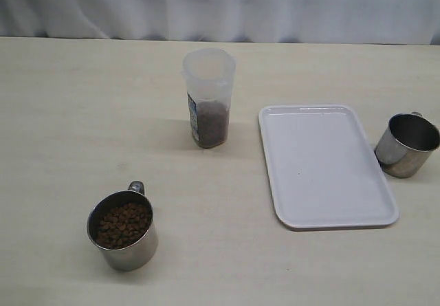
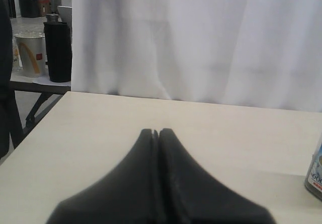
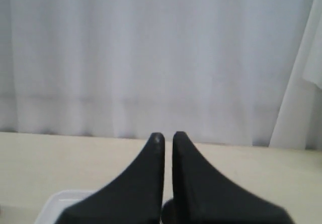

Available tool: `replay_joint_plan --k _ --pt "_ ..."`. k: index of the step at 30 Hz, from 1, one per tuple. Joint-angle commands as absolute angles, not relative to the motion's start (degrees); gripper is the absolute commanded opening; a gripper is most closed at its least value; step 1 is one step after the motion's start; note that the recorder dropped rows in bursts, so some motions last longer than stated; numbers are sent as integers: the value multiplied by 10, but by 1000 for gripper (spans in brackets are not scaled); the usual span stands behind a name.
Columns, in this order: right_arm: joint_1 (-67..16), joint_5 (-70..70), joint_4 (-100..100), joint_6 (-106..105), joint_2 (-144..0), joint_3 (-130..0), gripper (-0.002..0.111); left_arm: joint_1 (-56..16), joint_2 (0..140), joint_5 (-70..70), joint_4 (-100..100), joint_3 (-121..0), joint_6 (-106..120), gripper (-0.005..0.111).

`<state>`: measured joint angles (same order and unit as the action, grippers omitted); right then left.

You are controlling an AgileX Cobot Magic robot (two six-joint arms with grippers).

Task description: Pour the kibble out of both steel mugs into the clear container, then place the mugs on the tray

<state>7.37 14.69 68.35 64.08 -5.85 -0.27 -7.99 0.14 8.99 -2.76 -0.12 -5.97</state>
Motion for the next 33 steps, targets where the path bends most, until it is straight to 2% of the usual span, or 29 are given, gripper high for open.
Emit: replay_joint_plan --k 1,11,14,19,20,22,24,26,30,33 --pt "61 149 869 817 0 0 4 -80 0 80 -25 0 -60 0" --pt "58 151 894 863 -11 0 4 -80 0 81 -25 0 -60 0" --pt "58 162 844 865 -11 0 4 -80 0 81 -25 0 -60 0" --pt "58 228 686 721 -11 0 4 -80 0 81 -25 0 -60 0" --pt "58 228 644 619 -11 0 4 -80 0 81 -25 0 -60 0" --pt "58 171 554 520 -15 0 4 -80 0 81 -25 0 -60 0" --pt "58 15 405 392 -16 0 4 -80 0 81 -25 0 -60 0" --pt "58 -76 302 339 -16 0 4 -80 0 81 -25 0 -60 0" --pt "58 -89 214 288 -13 0 4 -80 0 81 -26 0 -60 0" --pt "58 -94 79 170 -13 0 4 -80 0 78 -30 0 -60 0"
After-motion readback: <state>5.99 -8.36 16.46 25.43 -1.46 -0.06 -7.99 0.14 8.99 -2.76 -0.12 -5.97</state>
